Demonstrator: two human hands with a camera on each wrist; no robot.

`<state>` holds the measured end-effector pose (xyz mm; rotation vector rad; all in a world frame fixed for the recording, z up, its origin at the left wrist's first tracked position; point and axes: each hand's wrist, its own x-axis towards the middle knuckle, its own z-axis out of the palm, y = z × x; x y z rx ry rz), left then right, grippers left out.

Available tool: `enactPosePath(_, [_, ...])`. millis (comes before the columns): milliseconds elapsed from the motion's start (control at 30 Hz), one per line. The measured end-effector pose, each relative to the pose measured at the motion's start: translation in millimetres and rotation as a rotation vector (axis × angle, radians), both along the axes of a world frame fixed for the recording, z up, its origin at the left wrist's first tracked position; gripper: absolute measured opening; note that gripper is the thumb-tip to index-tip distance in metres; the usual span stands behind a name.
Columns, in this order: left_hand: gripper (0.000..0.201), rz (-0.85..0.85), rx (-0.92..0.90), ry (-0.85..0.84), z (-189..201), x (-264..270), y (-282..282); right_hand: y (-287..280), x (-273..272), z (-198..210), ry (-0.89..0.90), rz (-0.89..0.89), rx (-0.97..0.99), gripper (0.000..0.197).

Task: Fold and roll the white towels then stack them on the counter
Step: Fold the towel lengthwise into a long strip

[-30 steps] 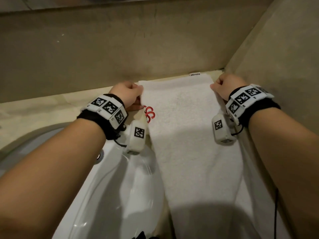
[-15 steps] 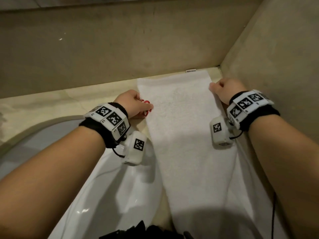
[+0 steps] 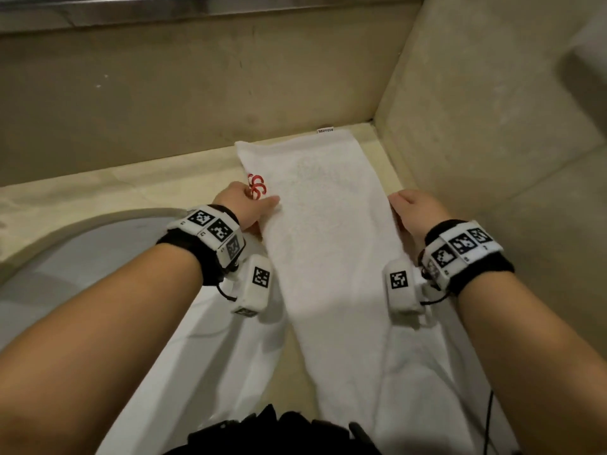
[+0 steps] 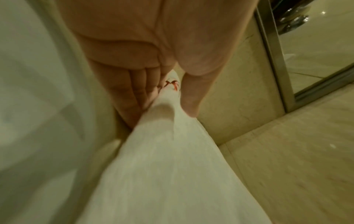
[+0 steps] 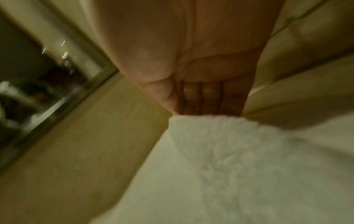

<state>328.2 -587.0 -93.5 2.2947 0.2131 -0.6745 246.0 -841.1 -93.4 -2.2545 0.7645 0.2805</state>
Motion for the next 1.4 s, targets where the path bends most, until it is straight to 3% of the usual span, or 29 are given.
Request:
enactPosePath(67, [0.036,0.047,-0.15,0.088,-4,-19,0,3,-23,4,-0.073,-0.195,0.358,0.025])
enactPosePath(133, [0.013,0.138,-0.301,0.129,-6,-36,-2,2,-45,3,-0.058,-0.203,0.54,0.037])
enactPosePath(267, [0.013,0.239,-0.494,0.225,-11,-60,-3,0,-71,3,-0.056,-0.026,0.643,0.033])
enactPosePath(400, [0.005,0.21,-0.538,0.278,-15,-81,-3,6,-81,5,-0.168,-0.063,0.65,0.02])
enactPosePath(467, [0.006,0.2,-0.52,0.262,-15,-87,-3,4,-81,3,-0.159,-0.158,0.504,0.016])
enactPosePath(533, [0.007,0.212,-0.497,0.241,-14,-90,-2,1,-77,4,0.017,-0.15,0.044,0.007])
enactPosePath(600, [0.015,0.229,-0.482,0.227,-13,-93,-1,1,-78,1,0.223,-0.026,-0.325,0.021])
enactPosePath(667, [0.017,0.248,-0.485,0.231,-12,-95,-1,4,-83,-3,0.221,-0.001,-0.363,0.027])
enactPosePath(733, [0.007,0.238,-0.527,0.277,-10,-101,-2,6,-89,-3,0.083,-0.06,-0.19,0.029])
enactPosePath(833, [0.02,0.176,-0.552,0.353,-10,-116,-3,10,-105,-1,-0.228,-0.362,0.489,0.03])
enactPosePath(900, [0.026,0.134,-0.521,0.382,-10,-127,-6,11,-119,-2,-0.269,-0.433,0.767,0.038])
enactPosePath(1067, [0.027,0.074,-0.43,0.317,-10,-129,-8,17,-136,-1,-0.154,-0.05,0.583,0.019])
enactPosePath(1133, [0.027,0.079,-0.433,0.315,-9,-125,-5,22,-137,0,-0.204,-0.062,0.617,0.016])
enactPosePath(1200, [0.028,0.103,-0.445,0.323,-9,-123,-2,27,-139,-1,-0.266,-0.23,0.815,0.022])
enactPosePath(1233, [0.028,0.111,-0.452,0.327,-9,-123,-1,26,-139,-3,-0.269,-0.295,0.817,0.023])
enactPosePath(1267, [0.027,0.114,-0.456,0.328,-8,-125,0,23,-140,-4,-0.224,-0.318,0.665,0.022])
enactPosePath(1367, [0.02,0.124,-0.498,0.345,-7,-134,1,8,-147,-3,0.072,-0.16,-0.102,0.028])
enactPosePath(1400, [0.019,0.133,-0.504,0.356,-7,-138,1,6,-152,-4,0.113,-0.123,-0.182,0.031])
